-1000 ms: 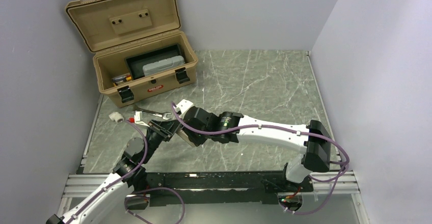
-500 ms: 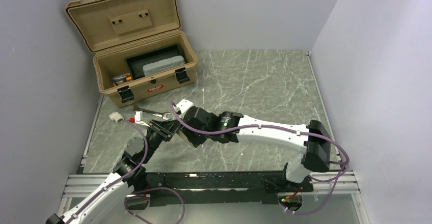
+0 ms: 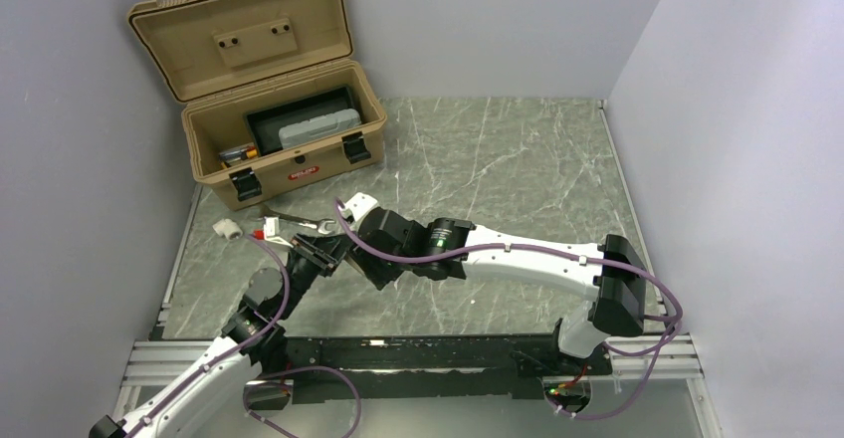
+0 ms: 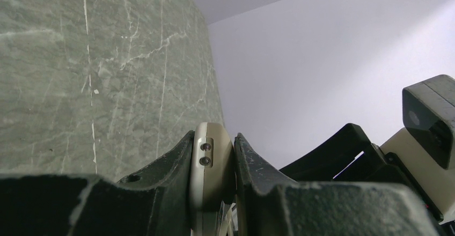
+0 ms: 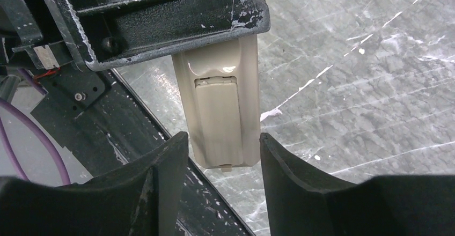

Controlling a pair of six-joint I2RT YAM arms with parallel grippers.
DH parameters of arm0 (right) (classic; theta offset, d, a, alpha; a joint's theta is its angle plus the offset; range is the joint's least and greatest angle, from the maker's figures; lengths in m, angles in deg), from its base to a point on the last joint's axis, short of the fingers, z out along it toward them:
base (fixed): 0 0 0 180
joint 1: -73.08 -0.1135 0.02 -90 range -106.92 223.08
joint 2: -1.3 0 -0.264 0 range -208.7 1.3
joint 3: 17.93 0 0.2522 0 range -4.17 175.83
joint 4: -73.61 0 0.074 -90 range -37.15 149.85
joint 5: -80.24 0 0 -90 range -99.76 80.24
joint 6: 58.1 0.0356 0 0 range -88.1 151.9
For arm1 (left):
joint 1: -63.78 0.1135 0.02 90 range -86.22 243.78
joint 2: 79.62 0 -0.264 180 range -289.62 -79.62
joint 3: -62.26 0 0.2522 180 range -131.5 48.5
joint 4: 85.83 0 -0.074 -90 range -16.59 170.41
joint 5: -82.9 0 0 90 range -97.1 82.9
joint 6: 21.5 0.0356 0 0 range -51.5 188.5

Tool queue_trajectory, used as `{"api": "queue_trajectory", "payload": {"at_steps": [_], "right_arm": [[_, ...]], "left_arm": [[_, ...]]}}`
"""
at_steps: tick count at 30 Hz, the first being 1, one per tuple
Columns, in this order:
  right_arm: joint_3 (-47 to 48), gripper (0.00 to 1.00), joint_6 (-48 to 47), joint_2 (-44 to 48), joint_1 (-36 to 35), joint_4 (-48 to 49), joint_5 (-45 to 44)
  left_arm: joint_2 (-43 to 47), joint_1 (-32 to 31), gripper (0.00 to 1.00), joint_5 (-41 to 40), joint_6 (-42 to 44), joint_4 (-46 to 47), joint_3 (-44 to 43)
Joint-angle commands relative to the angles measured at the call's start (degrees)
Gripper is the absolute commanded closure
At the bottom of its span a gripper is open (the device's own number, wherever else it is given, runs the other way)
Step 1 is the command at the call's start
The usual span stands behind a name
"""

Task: Load the batteries into the remote control
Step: Load the battery cover into the remote control.

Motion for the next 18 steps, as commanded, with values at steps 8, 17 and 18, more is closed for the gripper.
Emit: {"api": "queue_trajectory", "payload": {"at_steps": [8, 17, 18], "right_arm": [[3.15, 0.4, -0.05, 2.51, -0.25, 4.02, -3.48], [-3.28, 0.38, -9.91, 13.04, 0.12, 10.28, -7.15], [-4.35, 0.39, -12.49, 14.47, 0.44, 10.55, -5.99]], "left_arm": [[-0.29, 0.05, 1.0, 0.58, -1.83, 4.25, 5.29], [1.95, 0.09, 1.0, 4.91, -3.01, -0.44, 4.6], [2.46, 0.07, 1.0, 5.91, -3.21, -2.23, 3.96]]}}
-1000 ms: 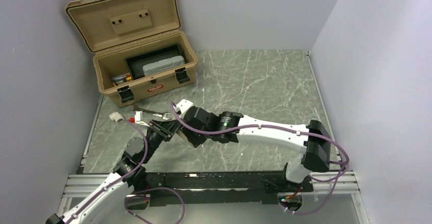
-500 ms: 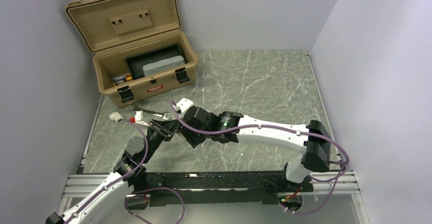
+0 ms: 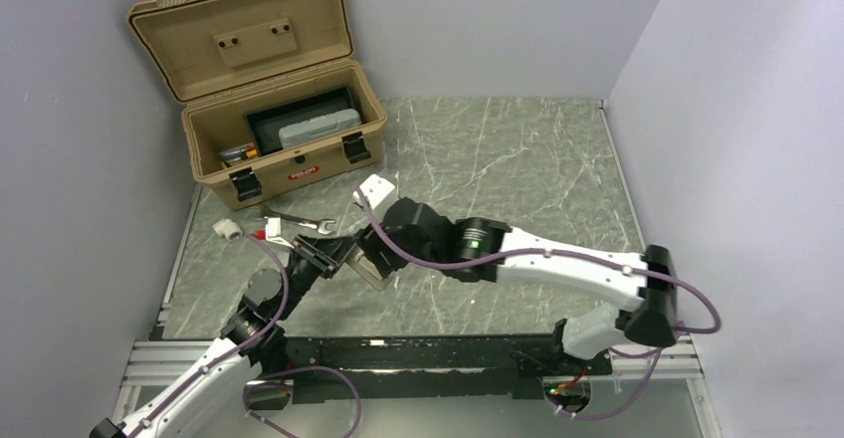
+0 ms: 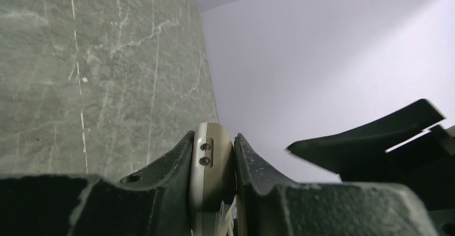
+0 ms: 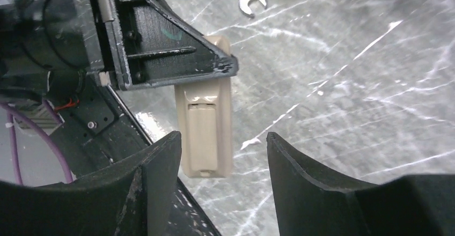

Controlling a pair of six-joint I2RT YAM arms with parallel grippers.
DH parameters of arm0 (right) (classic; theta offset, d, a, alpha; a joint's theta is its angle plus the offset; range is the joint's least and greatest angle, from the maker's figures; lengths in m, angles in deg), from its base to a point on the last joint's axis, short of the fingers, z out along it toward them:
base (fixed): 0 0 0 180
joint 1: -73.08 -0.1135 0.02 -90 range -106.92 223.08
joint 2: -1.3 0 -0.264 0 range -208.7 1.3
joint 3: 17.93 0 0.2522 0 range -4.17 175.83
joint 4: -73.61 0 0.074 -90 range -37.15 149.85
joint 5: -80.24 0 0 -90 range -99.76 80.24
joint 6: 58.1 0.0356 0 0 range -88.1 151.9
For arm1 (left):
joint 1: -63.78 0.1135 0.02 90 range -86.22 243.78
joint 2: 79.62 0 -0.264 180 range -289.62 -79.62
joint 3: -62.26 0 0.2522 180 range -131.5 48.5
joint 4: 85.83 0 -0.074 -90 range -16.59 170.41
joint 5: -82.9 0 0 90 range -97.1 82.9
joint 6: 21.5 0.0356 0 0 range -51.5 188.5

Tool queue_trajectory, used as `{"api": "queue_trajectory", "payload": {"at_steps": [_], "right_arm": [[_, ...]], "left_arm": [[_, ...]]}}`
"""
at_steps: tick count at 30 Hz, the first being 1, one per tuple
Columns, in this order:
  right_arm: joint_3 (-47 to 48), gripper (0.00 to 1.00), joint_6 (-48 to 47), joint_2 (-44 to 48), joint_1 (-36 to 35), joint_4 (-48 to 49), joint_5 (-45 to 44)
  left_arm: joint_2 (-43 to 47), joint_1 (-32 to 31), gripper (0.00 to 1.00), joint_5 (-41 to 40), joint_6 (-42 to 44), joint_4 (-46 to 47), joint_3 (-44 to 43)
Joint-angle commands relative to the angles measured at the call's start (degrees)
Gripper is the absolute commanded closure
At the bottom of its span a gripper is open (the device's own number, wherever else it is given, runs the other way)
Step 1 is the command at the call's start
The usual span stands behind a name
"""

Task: Load the batteries into the remote control
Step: Load the battery cover into the remote control.

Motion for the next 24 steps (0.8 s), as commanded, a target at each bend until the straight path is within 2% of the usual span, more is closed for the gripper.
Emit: {"api": "queue_trajectory", "payload": {"at_steps": [1, 5, 10, 13, 17, 24], "right_arm": [[-3.76, 0.39, -11.21, 9.04, 0.76, 4.73, 0.31], [-10.64, 0.43, -19.68, 16.18, 3.13, 9.23, 15.7], [-22.57, 0.44, -24.2, 26.17, 9.55, 22.7, 41.31], [-30.34, 0.44, -26.38, 30.67, 13.77, 33.2, 58.37], [-35.46, 0.5, -25.04, 31.93, 14.89, 44.07, 65.05], [-33.22, 0.48, -25.95, 24.23, 15.03, 47.04, 78.21]], "left_arm": [[2.49, 0.07, 1.0, 5.45, -2.28, -3.65, 3.35], [4.41, 0.09, 1.0, 9.94, -5.32, -6.84, 2.4], [5.76, 0.07, 1.0, 13.55, -10.3, -5.67, 3.25], [6.34, 0.07, 1.0, 14.4, -10.45, -7.66, 1.29], [5.78, 0.08, 1.0, 15.59, -9.97, -10.6, -1.84], [3.87, 0.08, 1.0, 16.27, -10.64, -8.39, -2.83]]}}
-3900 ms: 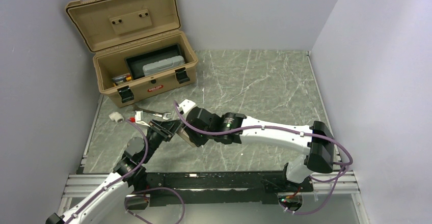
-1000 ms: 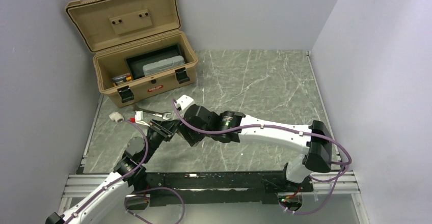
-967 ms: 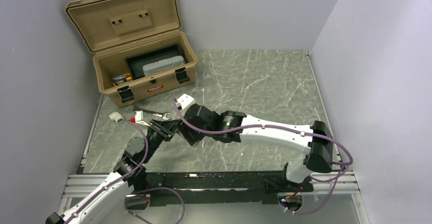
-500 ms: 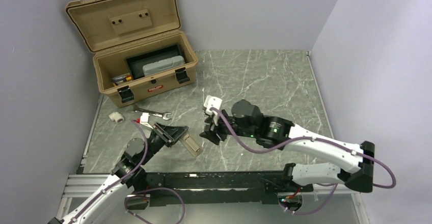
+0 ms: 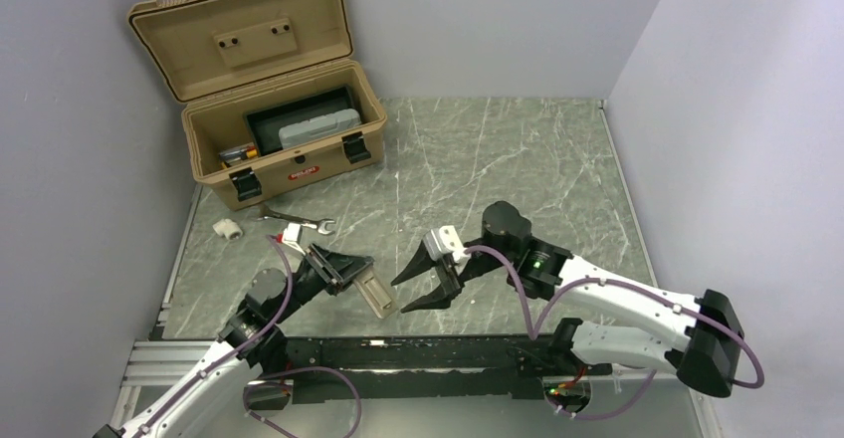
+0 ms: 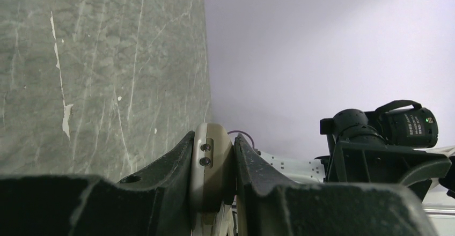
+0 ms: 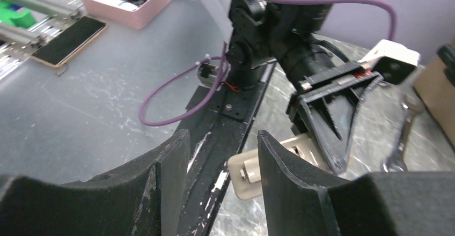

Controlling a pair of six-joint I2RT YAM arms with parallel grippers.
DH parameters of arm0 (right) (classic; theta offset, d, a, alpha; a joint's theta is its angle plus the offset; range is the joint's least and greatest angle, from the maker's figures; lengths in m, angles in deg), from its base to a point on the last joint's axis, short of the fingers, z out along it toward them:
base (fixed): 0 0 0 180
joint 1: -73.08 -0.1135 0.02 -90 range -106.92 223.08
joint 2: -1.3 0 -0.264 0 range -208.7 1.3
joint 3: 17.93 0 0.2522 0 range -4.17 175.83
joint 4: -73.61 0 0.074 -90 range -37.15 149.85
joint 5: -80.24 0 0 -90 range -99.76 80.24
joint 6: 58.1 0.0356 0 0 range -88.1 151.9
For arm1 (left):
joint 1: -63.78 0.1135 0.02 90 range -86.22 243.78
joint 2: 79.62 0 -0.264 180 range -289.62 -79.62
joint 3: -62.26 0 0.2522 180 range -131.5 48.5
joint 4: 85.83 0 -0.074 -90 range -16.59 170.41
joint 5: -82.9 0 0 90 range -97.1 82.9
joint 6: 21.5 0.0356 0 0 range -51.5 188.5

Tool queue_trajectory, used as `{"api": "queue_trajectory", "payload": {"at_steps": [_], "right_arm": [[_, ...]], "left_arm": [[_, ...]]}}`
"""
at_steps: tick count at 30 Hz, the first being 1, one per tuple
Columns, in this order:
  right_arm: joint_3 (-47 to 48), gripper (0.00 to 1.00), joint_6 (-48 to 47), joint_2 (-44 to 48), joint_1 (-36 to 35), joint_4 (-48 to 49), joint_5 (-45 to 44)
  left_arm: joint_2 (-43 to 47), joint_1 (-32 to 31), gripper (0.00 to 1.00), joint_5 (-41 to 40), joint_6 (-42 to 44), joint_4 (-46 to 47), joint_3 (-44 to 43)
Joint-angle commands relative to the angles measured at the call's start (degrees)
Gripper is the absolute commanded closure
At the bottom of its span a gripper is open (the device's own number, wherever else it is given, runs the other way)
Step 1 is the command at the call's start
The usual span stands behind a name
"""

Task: Load the batteries into the remote control
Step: Load the battery cover into the remote control.

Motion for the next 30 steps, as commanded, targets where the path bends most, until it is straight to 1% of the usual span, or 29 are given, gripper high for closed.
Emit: {"api": "queue_trajectory", "payload": {"at_steps": [1, 3, 7, 11, 15, 18, 20, 23, 30], "right_arm": [[1.41, 0.48, -3.11, -3.35, 0.28, 8.89, 12.38], [0.72, 0.48, -5.82, -4.23, 0.35, 9.34, 12.9], [1.59, 0.49, -10.98, -6.54, 0.27, 6.34, 12.96], [2.12, 0.52, -12.51, -9.06, 0.26, 5.8, 11.57], [2.92, 0.55, -15.28, -11.42, 0.19, 2.65, 11.04], [1.67, 0.56, -14.88, -12.26, 0.14, 4.38, 10.27], [0.63, 0.54, -13.92, -12.44, 0.11, 6.64, 9.6], [-0.01, 0.52, -13.71, -12.81, 0.12, 7.84, 10.13], [0.24, 0.53, -13.09, -14.73, -0.37, 8.85, 12.42]], "left_arm": [[-0.75, 0.07, 1.0, 1.36, -2.27, 2.11, -2.76], [-0.78, 0.07, 1.0, 1.52, -2.42, 2.44, -2.8], [-0.76, 0.07, 1.0, 1.78, -2.19, 2.48, -3.07], [-1.46, 0.07, 1.0, 2.65, -2.93, 4.56, -2.52], [-2.06, 0.07, 1.0, 2.84, -3.13, 5.6, -2.47], [-2.03, 0.07, 1.0, 2.9, -3.24, 5.88, -2.32], [-1.92, 0.11, 1.0, 3.01, -3.43, 6.03, -2.26], [-1.98, 0.09, 1.0, 3.32, -4.31, 7.72, -1.68], [-1.91, 0.07, 1.0, 3.49, -4.91, 8.58, -1.66]]}}
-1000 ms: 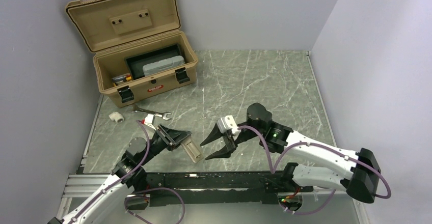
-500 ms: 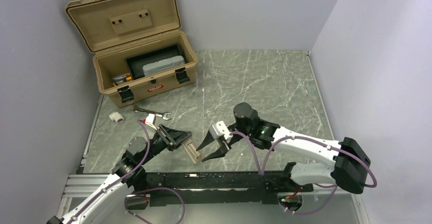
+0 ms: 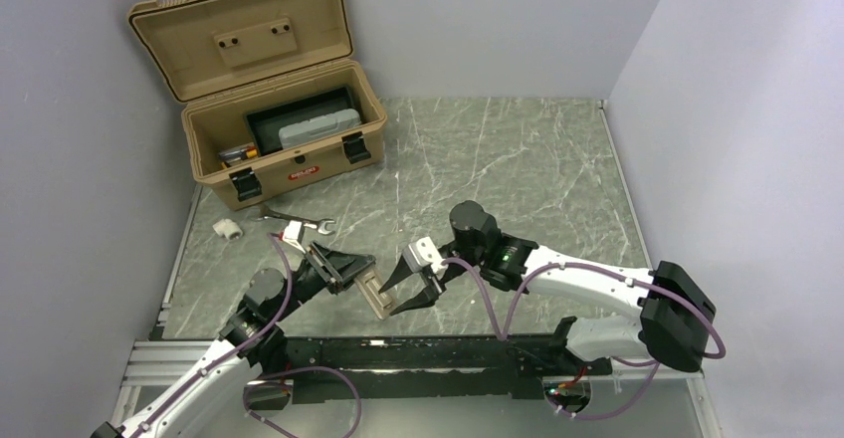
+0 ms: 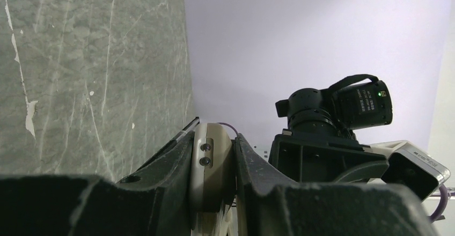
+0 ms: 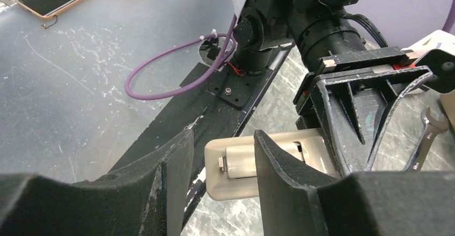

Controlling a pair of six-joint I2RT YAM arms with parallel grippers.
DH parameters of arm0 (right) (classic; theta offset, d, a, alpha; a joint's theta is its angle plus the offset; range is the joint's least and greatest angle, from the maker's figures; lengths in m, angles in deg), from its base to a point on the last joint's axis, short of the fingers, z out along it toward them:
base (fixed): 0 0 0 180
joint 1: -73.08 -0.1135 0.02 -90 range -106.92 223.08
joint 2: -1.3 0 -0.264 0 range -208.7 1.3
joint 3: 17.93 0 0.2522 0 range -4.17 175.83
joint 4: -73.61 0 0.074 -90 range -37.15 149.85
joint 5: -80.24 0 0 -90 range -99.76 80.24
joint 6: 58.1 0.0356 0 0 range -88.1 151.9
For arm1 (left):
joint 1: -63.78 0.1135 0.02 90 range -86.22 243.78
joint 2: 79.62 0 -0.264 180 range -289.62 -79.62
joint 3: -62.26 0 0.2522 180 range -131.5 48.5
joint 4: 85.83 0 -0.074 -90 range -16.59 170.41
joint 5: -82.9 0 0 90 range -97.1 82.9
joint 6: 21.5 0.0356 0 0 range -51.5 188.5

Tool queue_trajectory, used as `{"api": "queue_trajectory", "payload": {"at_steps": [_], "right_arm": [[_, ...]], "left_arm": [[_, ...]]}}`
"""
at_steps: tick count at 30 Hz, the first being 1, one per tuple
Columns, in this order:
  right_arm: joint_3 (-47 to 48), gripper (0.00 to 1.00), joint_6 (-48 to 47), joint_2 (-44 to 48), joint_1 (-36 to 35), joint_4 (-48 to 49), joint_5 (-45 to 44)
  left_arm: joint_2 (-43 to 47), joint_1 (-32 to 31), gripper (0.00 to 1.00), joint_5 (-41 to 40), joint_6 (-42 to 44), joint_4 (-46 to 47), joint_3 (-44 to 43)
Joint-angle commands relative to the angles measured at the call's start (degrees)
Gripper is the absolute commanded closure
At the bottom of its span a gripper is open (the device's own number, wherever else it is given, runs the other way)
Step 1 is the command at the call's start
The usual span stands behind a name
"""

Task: Load the batteries into the remote control
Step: Load the battery cover into the remote control.

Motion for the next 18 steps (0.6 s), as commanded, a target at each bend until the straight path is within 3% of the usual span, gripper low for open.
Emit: {"api": "queue_trajectory", "payload": {"at_steps": [1, 12, 18], "right_arm": [[0.18, 0.53, -1.17, -1.31, -0.48, 3.28, 3.66], [1.6, 0.54, -5.82, -2.62, -1.19, -1.97, 4.46], [0.44, 0.57, -4.76, -2.44, -1.39, 2.06, 2.97]], "left_arm": [[0.12, 0.07, 1.0, 0.74, -2.0, 4.24, -1.48], [-0.47, 0.07, 1.0, 1.05, -3.25, 7.4, -0.26], [-0.96, 0.07, 1.0, 1.4, -3.84, 8.93, 0.17]]}}
